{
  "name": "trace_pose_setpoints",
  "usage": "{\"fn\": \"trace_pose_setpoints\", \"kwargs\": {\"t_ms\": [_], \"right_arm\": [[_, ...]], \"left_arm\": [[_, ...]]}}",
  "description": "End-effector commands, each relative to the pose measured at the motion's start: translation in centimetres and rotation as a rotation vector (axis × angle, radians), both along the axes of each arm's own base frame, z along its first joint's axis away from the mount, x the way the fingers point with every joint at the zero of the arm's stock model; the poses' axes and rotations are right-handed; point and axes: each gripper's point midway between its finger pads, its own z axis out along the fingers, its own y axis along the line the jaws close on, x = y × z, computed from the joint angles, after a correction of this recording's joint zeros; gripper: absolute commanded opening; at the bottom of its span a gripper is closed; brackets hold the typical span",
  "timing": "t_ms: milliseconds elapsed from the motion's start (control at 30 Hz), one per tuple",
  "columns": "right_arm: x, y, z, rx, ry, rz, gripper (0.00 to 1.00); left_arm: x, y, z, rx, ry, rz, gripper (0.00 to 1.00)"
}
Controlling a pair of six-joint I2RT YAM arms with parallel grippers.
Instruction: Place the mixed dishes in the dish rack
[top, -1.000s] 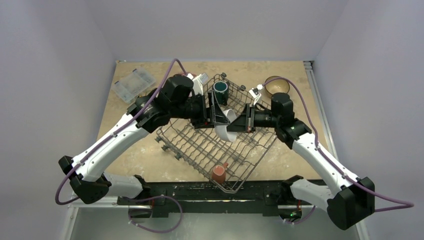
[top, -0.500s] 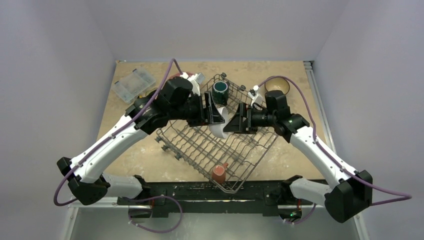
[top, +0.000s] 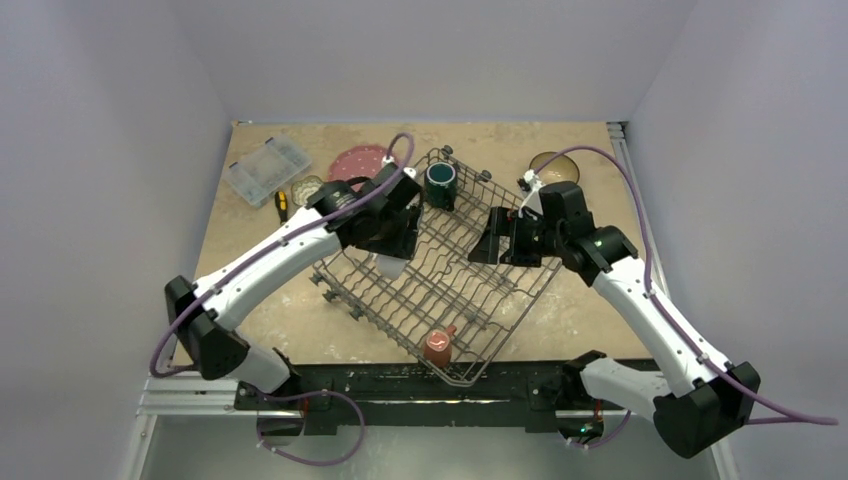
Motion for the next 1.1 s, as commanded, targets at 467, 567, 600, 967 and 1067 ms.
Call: {"fn": "trace_pose_setpoints", "kwargs": {"t_ms": [467,567,600,967,1067], "right_arm": [[0.0,-1.8,-0.5,-0.075,-0.015,-0.045,0.86],[-0.1,-1.9,-0.6,-0.069,-0.01,-0.056,0.86],[-0.2,-1.9,-0.7,-0.066,-0.008,-0.057,0.86],[-1.0,-1.6,-1.4,-0.022,0.018,-0.069,0.86],[-1.2,-1.4,-1.6,-0.005,0.026,-0.066,0.85]], "left_arm": [[4.7,8.0,-9.0,0.696,-0.002,-0.069,0.0],[4.5,8.0,-10.3,0.713,0.043,-0.08,0.0],[4.4,7.9,-10.7,0.711,0.055,-0.084,0.0],[2.9,8.3,-13.3,0.717,0.134,-0.113,0.08],[2.4,8.3,-13.9,0.716,0.161,-0.13,0.22]]}}
